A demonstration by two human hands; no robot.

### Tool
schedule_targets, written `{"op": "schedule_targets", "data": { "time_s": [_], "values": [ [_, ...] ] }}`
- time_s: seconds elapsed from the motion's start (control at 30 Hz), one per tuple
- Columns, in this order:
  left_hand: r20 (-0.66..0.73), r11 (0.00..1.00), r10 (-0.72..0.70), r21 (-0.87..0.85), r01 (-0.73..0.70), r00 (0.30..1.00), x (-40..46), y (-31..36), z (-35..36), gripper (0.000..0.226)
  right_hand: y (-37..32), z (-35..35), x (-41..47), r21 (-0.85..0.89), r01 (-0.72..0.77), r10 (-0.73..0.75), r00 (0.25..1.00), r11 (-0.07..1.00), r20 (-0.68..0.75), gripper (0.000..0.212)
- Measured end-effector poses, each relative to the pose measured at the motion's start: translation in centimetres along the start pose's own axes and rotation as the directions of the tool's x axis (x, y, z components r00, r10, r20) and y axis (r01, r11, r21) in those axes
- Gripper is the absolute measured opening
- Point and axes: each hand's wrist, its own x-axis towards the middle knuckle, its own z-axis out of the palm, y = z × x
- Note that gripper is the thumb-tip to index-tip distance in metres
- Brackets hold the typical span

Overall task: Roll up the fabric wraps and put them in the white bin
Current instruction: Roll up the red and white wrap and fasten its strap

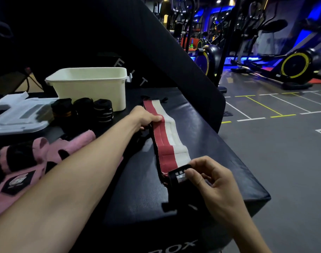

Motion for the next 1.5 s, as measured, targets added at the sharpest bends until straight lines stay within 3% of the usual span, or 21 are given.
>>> {"op": "schedule_targets", "data": {
  "time_s": [0.1, 0.23, 0.33, 0.43, 0.5, 0.67, 0.73, 0.83, 1.0, 1.13, 1.2, 1.33, 1.5],
  "values": [
    [-0.059, 0.993, 0.036, 0.115, -0.029, 0.998, 0.8, 0.3, 0.3, 0.030, -0.1, 0.0, 0.1, 0.015, -0.003, 0.003, 1.000, 1.000, 0.029, 0.007],
    [-0.190, 0.955, 0.055, 0.295, 0.004, 0.980, 1.0, -0.2, 1.1, 0.029, -0.5, 0.0, 0.3, 0.035, 0.001, -0.003, 0.999, 0.999, 0.054, 0.009],
    [-0.248, 0.930, 0.083, 0.366, 0.014, 0.965, 0.4, -0.7, 2.4, 0.033, -0.7, 0.1, 0.2, 0.048, -0.011, 0.009, 0.999, 0.999, 0.049, 0.010],
    [-0.256, 0.907, 0.159, 0.420, -0.038, 0.953, -0.3, -0.9, 3.6, 0.054, -0.6, 0.1, 0.1, 0.052, -0.049, 0.047, 0.998, 0.997, 0.044, 0.010],
    [-0.229, 0.882, 0.247, 0.456, -0.120, 0.941, -0.5, -1.0, 3.7, 0.066, -0.5, 0.1, 0.1, 0.056, -0.074, 0.071, 0.996, 0.996, 0.051, 0.010],
    [-0.057, 0.696, 0.382, 0.675, -0.246, 0.922, -0.4, -1.4, 3.5, 0.038, -0.6, 0.0, -0.1, 0.123, -0.105, 0.097, 0.993, 0.987, 0.068, 0.013],
    [0.031, 0.609, 0.354, 0.751, -0.255, 0.935, -0.2, -1.4, 3.4, 0.040, -0.7, -0.1, -0.2, 0.127, -0.111, 0.102, 0.992, 0.986, 0.074, 0.013],
    [0.134, 0.565, 0.226, 0.789, -0.242, 0.965, 0.0, -1.5, 2.9, 0.049, -0.8, -0.2, -0.2, 0.124, -0.117, 0.106, 0.990, 0.985, 0.089, 0.011],
    [0.160, 0.619, 0.042, 0.771, -0.151, 0.986, 0.9, -1.1, 2.8, 0.058, -1.1, -0.5, -0.2, 0.145, -0.114, 0.097, 0.988, 0.983, 0.117, 0.014],
    [0.037, 0.653, 0.086, 0.753, -0.084, 0.996, 1.5, -0.2, 3.5, 0.052, -1.1, -0.7, -0.2, 0.144, -0.109, 0.093, 0.989, 0.984, 0.114, 0.014],
    [-0.032, 0.721, 0.109, 0.691, -0.056, 0.994, 2.1, 0.0, 3.2, 0.050, -1.0, -0.7, -0.3, 0.155, -0.117, 0.100, 0.989, 0.981, 0.112, 0.014],
    [-0.136, 0.868, 0.027, 0.495, 0.044, 0.990, 2.5, 0.4, 2.4, 0.070, -0.9, -0.9, -0.3, 0.146, -0.123, 0.106, 0.988, 0.982, 0.115, 0.014],
    [-0.154, 0.911, -0.045, 0.400, 0.104, 0.987, 2.5, 1.0, 1.9, 0.067, -0.6, -1.0, -0.3, 0.112, -0.109, 0.096, 0.988, 0.988, 0.122, 0.015]
  ]
}}
